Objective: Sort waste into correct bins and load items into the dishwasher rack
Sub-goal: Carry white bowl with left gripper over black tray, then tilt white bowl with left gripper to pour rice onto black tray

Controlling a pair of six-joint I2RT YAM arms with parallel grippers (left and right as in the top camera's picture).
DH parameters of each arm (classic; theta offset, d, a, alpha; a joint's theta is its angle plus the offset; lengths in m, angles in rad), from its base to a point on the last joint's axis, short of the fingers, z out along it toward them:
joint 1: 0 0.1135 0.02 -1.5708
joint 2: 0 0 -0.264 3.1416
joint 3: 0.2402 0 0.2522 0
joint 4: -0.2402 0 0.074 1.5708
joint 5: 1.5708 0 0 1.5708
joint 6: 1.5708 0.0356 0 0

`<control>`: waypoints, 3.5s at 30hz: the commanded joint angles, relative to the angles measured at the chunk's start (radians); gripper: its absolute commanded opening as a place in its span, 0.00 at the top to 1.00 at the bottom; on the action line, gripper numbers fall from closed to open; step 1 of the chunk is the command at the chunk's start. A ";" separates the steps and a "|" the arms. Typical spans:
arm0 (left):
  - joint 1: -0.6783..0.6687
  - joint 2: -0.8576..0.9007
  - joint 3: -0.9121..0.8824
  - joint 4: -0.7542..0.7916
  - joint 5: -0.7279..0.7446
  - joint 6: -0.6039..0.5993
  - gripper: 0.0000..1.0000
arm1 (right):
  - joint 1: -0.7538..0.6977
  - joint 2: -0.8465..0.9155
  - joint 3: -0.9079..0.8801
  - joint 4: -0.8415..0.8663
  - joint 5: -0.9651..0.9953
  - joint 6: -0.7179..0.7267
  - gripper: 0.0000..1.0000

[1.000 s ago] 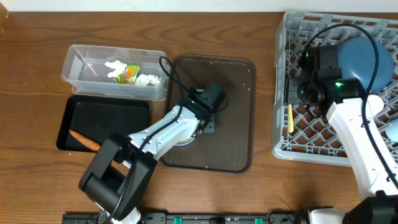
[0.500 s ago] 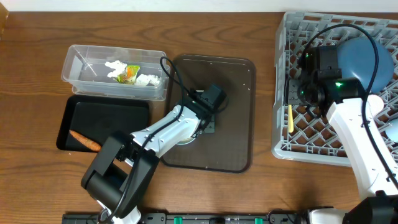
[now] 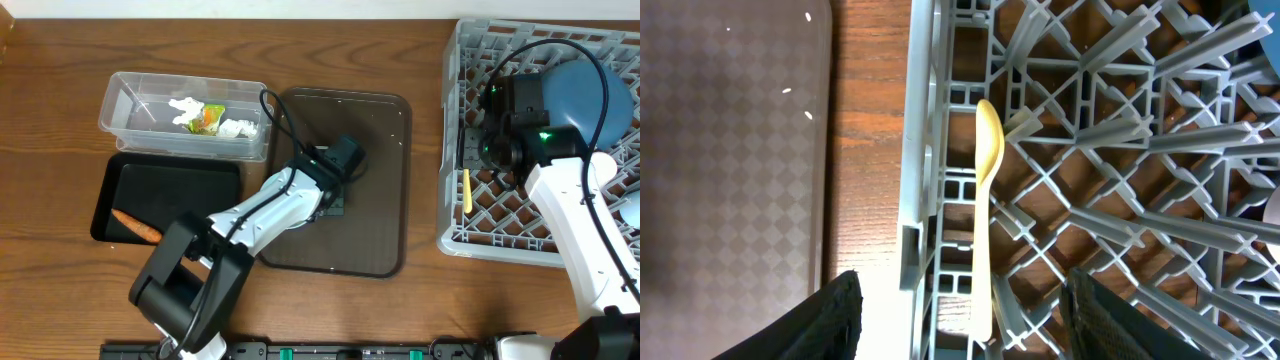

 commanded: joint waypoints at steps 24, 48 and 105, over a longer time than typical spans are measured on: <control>0.645 -0.313 0.042 -0.109 0.492 0.143 0.94 | -0.005 -0.004 0.010 -0.001 0.007 -0.012 0.37; 1.188 -0.311 -0.334 0.251 1.386 0.481 0.94 | -0.005 -0.004 0.010 0.000 0.007 -0.012 0.37; 1.316 -0.322 -0.404 0.509 1.509 0.348 0.94 | -0.005 -0.004 0.010 -0.004 0.011 -0.012 0.37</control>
